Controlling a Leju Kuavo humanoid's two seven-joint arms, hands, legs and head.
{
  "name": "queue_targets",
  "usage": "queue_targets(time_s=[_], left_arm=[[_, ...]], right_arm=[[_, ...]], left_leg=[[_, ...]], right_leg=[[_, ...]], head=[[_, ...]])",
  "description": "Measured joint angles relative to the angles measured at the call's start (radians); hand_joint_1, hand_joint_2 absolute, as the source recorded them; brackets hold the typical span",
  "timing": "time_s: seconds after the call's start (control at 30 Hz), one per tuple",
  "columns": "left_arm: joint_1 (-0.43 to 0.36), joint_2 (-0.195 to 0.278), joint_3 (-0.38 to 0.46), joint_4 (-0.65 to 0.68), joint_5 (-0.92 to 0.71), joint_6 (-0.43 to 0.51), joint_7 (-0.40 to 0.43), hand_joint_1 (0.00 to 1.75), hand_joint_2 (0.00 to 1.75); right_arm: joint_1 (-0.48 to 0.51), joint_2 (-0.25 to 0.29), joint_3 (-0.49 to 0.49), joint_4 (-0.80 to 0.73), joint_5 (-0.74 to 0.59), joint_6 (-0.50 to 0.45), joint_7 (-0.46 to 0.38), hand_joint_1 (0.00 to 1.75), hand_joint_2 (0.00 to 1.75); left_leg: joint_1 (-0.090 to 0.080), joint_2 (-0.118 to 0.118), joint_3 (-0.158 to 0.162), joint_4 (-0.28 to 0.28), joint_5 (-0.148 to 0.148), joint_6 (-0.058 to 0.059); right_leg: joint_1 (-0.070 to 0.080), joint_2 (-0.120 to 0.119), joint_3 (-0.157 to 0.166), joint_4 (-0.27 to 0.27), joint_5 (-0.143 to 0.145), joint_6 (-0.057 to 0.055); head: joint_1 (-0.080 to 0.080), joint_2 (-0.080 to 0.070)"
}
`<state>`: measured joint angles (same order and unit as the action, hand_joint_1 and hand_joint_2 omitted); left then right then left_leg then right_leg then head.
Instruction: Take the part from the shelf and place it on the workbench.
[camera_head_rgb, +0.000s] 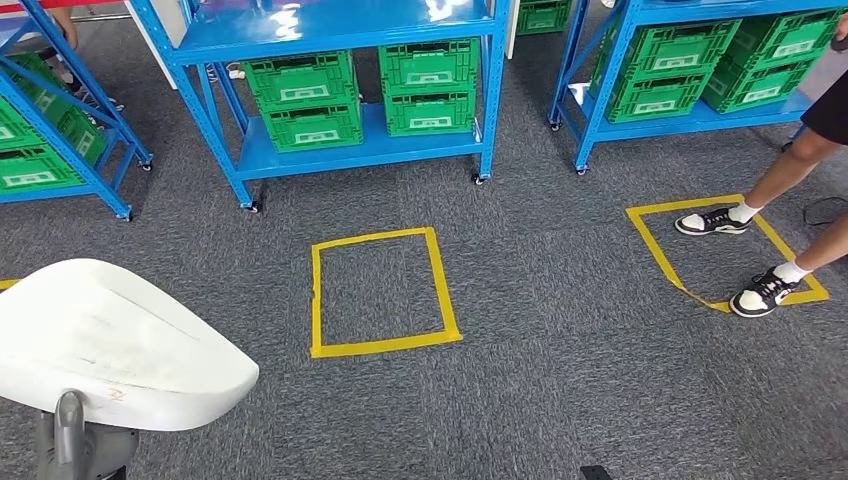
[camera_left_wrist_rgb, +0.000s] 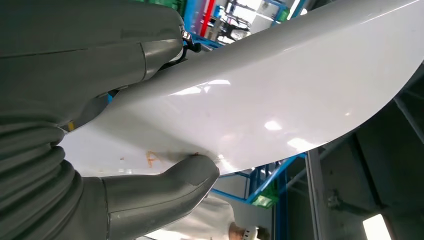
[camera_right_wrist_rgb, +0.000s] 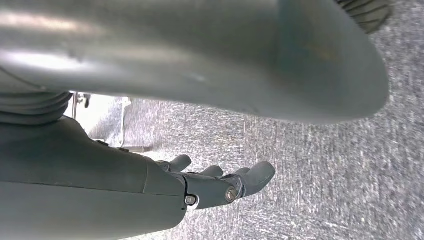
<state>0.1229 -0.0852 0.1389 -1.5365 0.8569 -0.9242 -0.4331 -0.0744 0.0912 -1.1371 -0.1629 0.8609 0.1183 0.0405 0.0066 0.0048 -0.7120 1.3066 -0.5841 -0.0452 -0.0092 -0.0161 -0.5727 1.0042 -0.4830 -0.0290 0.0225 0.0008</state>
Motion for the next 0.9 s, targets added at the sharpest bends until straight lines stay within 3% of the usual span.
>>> queue_targets(time_s=[0.03, 0.07, 0.1, 0.17, 0.2, 0.23, 0.27, 0.33, 0.37, 0.43, 0.47, 0.5, 0.53, 0.57, 0.63, 0.67, 0.73, 0.8, 0.83, 0.9], left_arm=[[0.000, -0.004, 0.007, 0.004, 0.004, 0.002, 0.018, 1.75, 1.75], [-0.001, -0.008, 0.013, 0.007, 0.009, 0.005, 0.033, 1.75, 1.75], [-0.003, -0.010, 0.016, 0.009, 0.011, 0.006, 0.045, 1.75, 1.75], [-0.015, -0.014, 0.019, 0.009, 0.010, 0.007, 0.055, 1.75, 1.75], [-0.023, -0.015, 0.019, 0.008, 0.008, 0.007, 0.055, 1.75, 1.75], [-0.030, -0.016, 0.019, 0.006, 0.005, 0.007, 0.054, 1.75, 1.75], [-0.034, -0.017, 0.019, 0.005, 0.002, 0.009, 0.052, 1.75, 1.75], [-0.038, -0.017, 0.021, 0.000, -0.004, 0.019, 0.047, 1.75, 1.75], [-0.040, -0.017, 0.022, -0.002, -0.008, 0.025, 0.045, 1.75, 1.75], [-0.044, -0.017, 0.022, -0.008, -0.019, 0.036, 0.042, 1.75, 1.75], [-0.045, -0.017, 0.022, -0.011, -0.027, 0.042, 0.042, 1.75, 1.75], [-0.044, -0.017, 0.022, -0.016, -0.037, 0.049, 0.042, 1.75, 1.75], [-0.043, -0.018, 0.023, -0.025, -0.047, 0.058, 0.044, 1.75, 1.75], [-0.043, -0.020, 0.023, -0.036, -0.056, 0.067, 0.048, 1.75, 1.75], [-0.043, -0.026, 0.022, -0.065, -0.067, 0.081, 0.057, 1.75, 1.75], [-0.044, -0.029, 0.022, -0.078, -0.069, 0.086, 0.062, 1.75, 1.75], [-0.046, -0.035, 0.022, -0.098, -0.070, 0.092, 0.068, 1.75, 1.75], [-0.046, -0.037, 0.022, -0.114, -0.071, 0.094, 0.071, 1.75, 1.75], [-0.047, -0.038, 0.021, -0.120, -0.073, 0.094, 0.072, 1.75, 1.75], [-0.056, -0.038, 0.017, -0.123, -0.081, 0.093, 0.072, 1.75, 1.75]], right_arm=[[0.000, 0.000, 0.000, 0.000, 0.004, 0.003, -0.009, 0.00, 0.00], [0.000, 0.000, 0.001, -0.001, 0.009, 0.006, -0.016, 0.00, 0.00], [0.000, 0.001, 0.003, -0.001, 0.012, 0.007, -0.022, 0.00, 0.00], [0.000, 0.004, 0.005, -0.001, 0.016, 0.008, -0.023, 0.00, 0.00], [0.000, 0.006, 0.005, -0.001, 0.016, 0.008, -0.019, 0.00, 0.00], [-0.001, 0.008, 0.006, -0.001, 0.016, 0.008, -0.014, 0.00, 0.00], [-0.002, 0.011, 0.006, -0.001, 0.017, 0.007, -0.008, 0.00, 0.00], [-0.003, 0.015, 0.007, -0.001, 0.021, 0.009, -0.003, 0.00, 0.00], [-0.003, 0.018, 0.008, -0.001, 0.025, 0.011, -0.004, 0.00, 0.00], [-0.002, 0.022, 0.010, -0.001, 0.032, 0.017, -0.010, 0.00, 0.00], [-0.002, 0.022, 0.012, -0.001, 0.036, 0.022, -0.015, 0.00, 0.00], [-0.002, 0.023, 0.014, -0.001, 0.042, 0.028, -0.020, 0.00, 0.00], [-0.002, 0.023, 0.018, -0.001, 0.048, 0.033, -0.023, 0.00, 0.00], [-0.002, 0.023, 0.023, -0.001, 0.054, 0.037, -0.024, 0.00, 0.00], [-0.004, 0.022, 0.031, -0.001, 0.062, 0.039, -0.017, 0.00, 0.00], [-0.004, 0.023, 0.033, -0.001, 0.065, 0.039, -0.013, 0.00, 0.00], [-0.006, 0.023, 0.037, -0.001, 0.067, 0.038, -0.006, 0.00, 0.00], [-0.009, 0.025, 0.041, -0.001, 0.068, 0.036, 0.000, 0.00, 0.00], [-0.010, 0.026, 0.043, -0.001, 0.068, 0.033, 0.003, 0.00, 0.00], [-0.011, 0.027, 0.045, -0.002, 0.062, 0.024, 0.009, 0.00, 0.00]], left_leg=[[0.000, 0.000, 0.014, 0.014, 0.029, 0.001], [0.000, 0.004, 0.046, -0.008, 0.062, 0.003], [-0.001, 0.016, 0.098, -0.067, 0.080, 0.008], [-0.007, 0.048, 0.224, -0.236, 0.054, 0.020], [-0.011, 0.058, 0.263, -0.299, 0.030, 0.027], [-0.014, 0.057, 0.280, -0.334, 0.016, 0.034], [-0.015, 0.048, 0.277, -0.343, 0.016, 0.043], [-0.014, 0.031, 0.264, -0.344, 0.033, 0.059], [-0.013, 0.022, 0.257, -0.345, 0.043, 0.066], [-0.013, 0.005, 0.237, -0.341, 0.058, 0.073], [-0.014, -0.005, 0.228, -0.337, 0.064, 0.074], [-0.015, -0.016, 0.219, -0.332, 0.068, 0.074], [-0.016, -0.027, 0.211, -0.325, 0.072, 0.072], [-0.016, -0.039, 0.205, -0.318, 0.074, 0.070], [-0.016, -0.058, 0.191, -0.303, 0.076, 0.066], [-0.016, -0.066, 0.184, -0.297, 0.076, 0.062], [-0.014, -0.082, 0.169, -0.293, 0.080, 0.051], [-0.014, -0.094, 0.161, -0.292, 0.083, 0.039], [-0.015, -0.084, 0.154, -0.281, 0.074, 0.034], [-0.014, -0.045, 0.117, -0.202, 0.024, 0.024]], right_leg=[[0.000, -0.006, -0.017, 0.001, 0.012, 0.001], [0.001, -0.014, -0.032, 0.002, 0.023, 0.003], [0.002, -0.020, -0.042, 0.004, 0.033, 0.006], [0.005, -0.036, -0.053, 0.009, 0.048, 0.015], [0.005, -0.046, -0.053, 0.011, 0.054, 0.021], [0.005, -0.056, -0.054, 0.011, 0.059, 0.027], [0.003, -0.067, -0.053, 0.010, 0.065, 0.034], [-0.002, -0.053, -0.064, 0.033, 0.047, 0.048], [-0.004, -0.033, -0.080, 0.072, 0.018, 0.053], [-0.006, 0.003, -0.132, 0.203, -0.064, 0.059], [-0.005, 0.008, -0.154, 0.266, -0.094, 0.059], [-0.004, 0.011, -0.160, 0.299, -0.106, 0.059], [-0.003, 0.013, -0.146, 0.292, -0.099, 0.056], [-0.002, 0.017, -0.112, 0.246, -0.076, 0.053], [-0.002, 0.053, -0.026, 0.105, -0.031, 0.044], [-0.001, 0.069, 0.002, 0.055, -0.020, 0.039], [0.003, 0.078, 0.014, 0.026, -0.020, 0.030], [0.001, 0.056, 0.014, 0.017, -0.013, 0.019], [-0.002, 0.045, 0.015, 0.012, -0.010, 0.012], [-0.007, 0.021, 0.015, 0.004, -0.004, 0.004]], head=[[0.000, 0.000], [0.000, 0.000], [0.000, 0.000], [0.000, 0.000], [0.001, 0.000], [0.001, 0.000], [0.001, 0.000], [0.001, 0.000], [0.001, 0.000], [0.002, 0.000], [0.002, 0.000], [0.002, 0.000], [0.002, 0.000], [0.002, 0.000], [0.001, 0.000], [0.001, 0.000], [0.001, 0.000], [0.001, 0.000], [-0.001, 0.000], [-0.005, 0.000]])
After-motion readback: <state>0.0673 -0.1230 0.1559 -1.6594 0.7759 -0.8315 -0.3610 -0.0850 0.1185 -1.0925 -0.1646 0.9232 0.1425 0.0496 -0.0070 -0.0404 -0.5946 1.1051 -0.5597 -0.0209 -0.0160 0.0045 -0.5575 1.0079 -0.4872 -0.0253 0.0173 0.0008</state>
